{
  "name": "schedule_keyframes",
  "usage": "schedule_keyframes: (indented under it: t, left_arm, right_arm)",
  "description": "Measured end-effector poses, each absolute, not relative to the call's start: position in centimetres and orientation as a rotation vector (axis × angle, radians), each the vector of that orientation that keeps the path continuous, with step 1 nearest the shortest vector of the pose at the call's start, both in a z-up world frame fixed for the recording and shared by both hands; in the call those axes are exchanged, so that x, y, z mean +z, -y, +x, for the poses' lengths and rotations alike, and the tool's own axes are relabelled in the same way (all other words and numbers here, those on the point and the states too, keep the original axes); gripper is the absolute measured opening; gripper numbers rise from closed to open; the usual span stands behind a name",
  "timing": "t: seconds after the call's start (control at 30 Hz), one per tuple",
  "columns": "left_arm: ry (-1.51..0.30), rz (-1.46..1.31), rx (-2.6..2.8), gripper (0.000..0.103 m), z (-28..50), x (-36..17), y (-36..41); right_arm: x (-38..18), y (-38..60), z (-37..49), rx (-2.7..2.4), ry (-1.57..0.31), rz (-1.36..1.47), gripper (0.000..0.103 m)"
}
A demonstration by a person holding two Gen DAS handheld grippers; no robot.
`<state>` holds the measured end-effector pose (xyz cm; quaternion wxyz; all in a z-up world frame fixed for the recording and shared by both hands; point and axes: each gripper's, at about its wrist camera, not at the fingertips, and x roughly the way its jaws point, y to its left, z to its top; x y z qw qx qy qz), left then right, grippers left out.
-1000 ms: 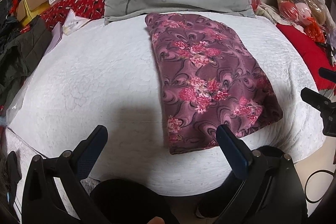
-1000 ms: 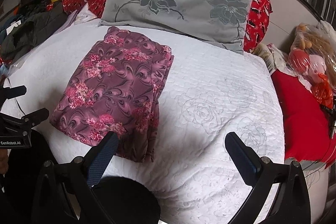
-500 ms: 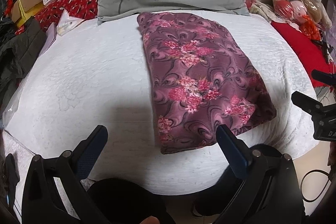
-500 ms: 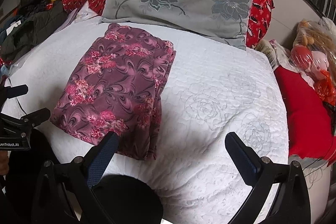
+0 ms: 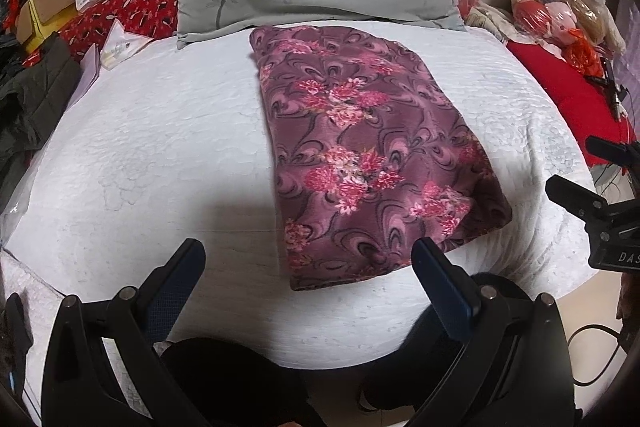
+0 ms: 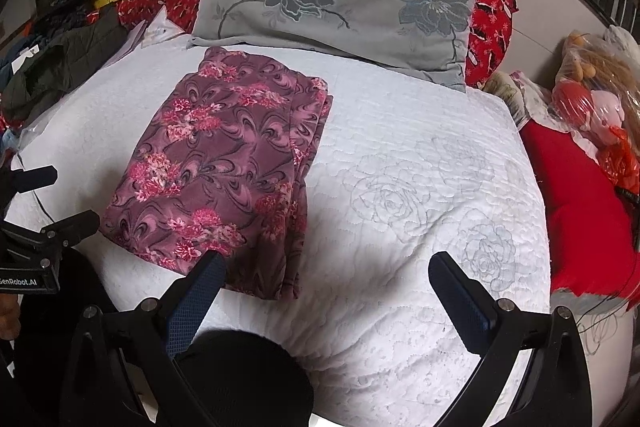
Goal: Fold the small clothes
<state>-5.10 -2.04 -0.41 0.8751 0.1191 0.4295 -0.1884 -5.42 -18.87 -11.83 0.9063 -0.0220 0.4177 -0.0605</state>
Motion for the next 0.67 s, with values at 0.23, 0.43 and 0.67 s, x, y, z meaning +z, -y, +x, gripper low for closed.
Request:
schedule_keyframes:
  t: [0.23, 0.43, 0.67]
  left_arm:
    - [-0.901, 0.241, -0.408, 0.103, -5.6, -0.2, 2.6]
    - [-0.891, 0.243, -0.426, 0.103, -6.1, 0.0, 3.5]
    - [-0.898, 0.254, -0.457, 0.103, -6.8, 0.4, 4.8]
  right_arm:
    - [-11.7, 19.3, -5.9, -0.135, -0.859, -0.03, 0.102]
    - [-11.6, 19.5, -6.3, -0.14, -0.859, -0.017, 0.102]
    - [-11.2, 19.8, -6.6, -0.149, -0.848, -0.017, 0.102]
